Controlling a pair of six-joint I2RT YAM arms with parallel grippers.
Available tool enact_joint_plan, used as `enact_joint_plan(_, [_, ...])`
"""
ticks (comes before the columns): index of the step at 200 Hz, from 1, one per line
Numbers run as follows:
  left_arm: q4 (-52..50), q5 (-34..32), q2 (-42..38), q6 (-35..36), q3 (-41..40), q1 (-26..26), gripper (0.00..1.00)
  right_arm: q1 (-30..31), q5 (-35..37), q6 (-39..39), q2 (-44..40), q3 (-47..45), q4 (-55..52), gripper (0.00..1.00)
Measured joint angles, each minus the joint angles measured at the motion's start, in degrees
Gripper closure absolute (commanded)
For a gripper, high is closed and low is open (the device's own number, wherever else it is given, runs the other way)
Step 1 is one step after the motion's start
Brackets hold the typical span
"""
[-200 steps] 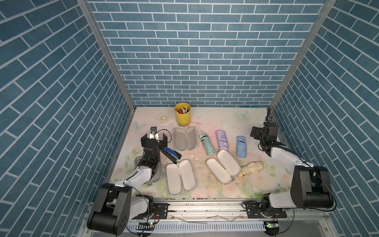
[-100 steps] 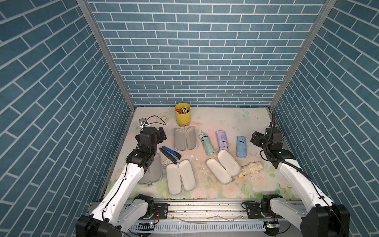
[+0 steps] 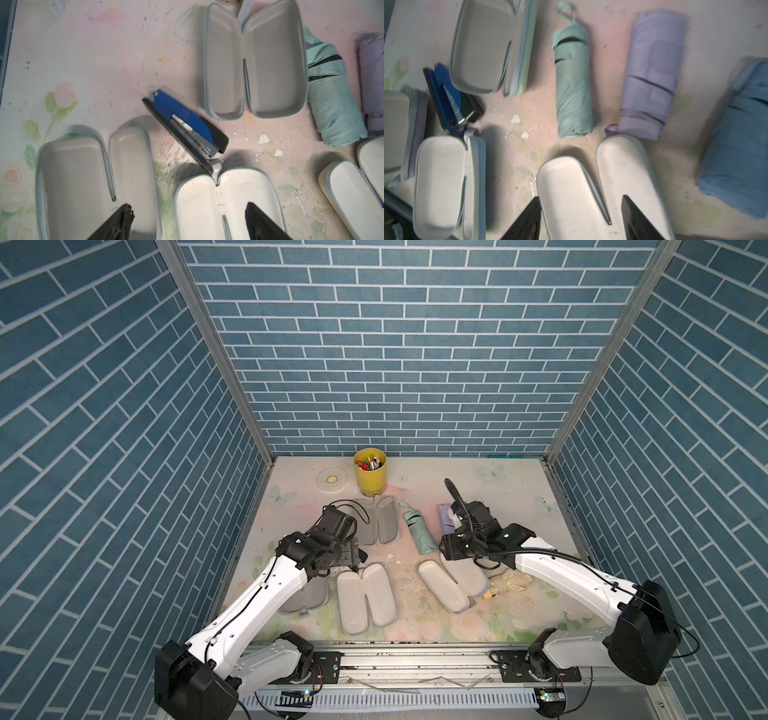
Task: Put umbrellas into zippered umbrella sleeves
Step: Adjust the umbrella sleeve at the center of the board.
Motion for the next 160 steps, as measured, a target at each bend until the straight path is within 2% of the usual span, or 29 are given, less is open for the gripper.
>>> enact_joint_plan(19, [-2.62,1.38,-3.41,-2.19,-1.68,-0.02,0.12,4.09,-1.84,0.61,4.48,2.21,-0.44,0.43])
enact_joint_plan(41, [-4.17,3.28,-4.59,-3.93,-3.45,0.0,0.18,5.7,-2.67,1.57,7.34,2.29,-1.62,0.43])
enact_joint_plan(78, [-1.81,8.26,-3.58,-6.36,-4.92,-1.05,0.19,5.11,-2.73,-1.25,7.52,2.05,-8.04,0.38])
enact_joint_plan(102, [1.25,9.9,0.66,-7.1,-4.52,-3.8,0.19,6.78,-4.81,-2.45,9.4,2.05,-10.01,0.38])
enact_joint_plan(125, [4.22,10.82,3.52,-7.58,-3.67,-5.64,0.19,7.89,-4.98,-3.02,12.35,2.03,-9.97,0.46])
enact_joint_plan(160, [7.93,11.82,3.78,-8.17,-2.71,-6.01,0.21,8.09,-4.35,-3.15,16.63,2.03,-9.22,0.72])
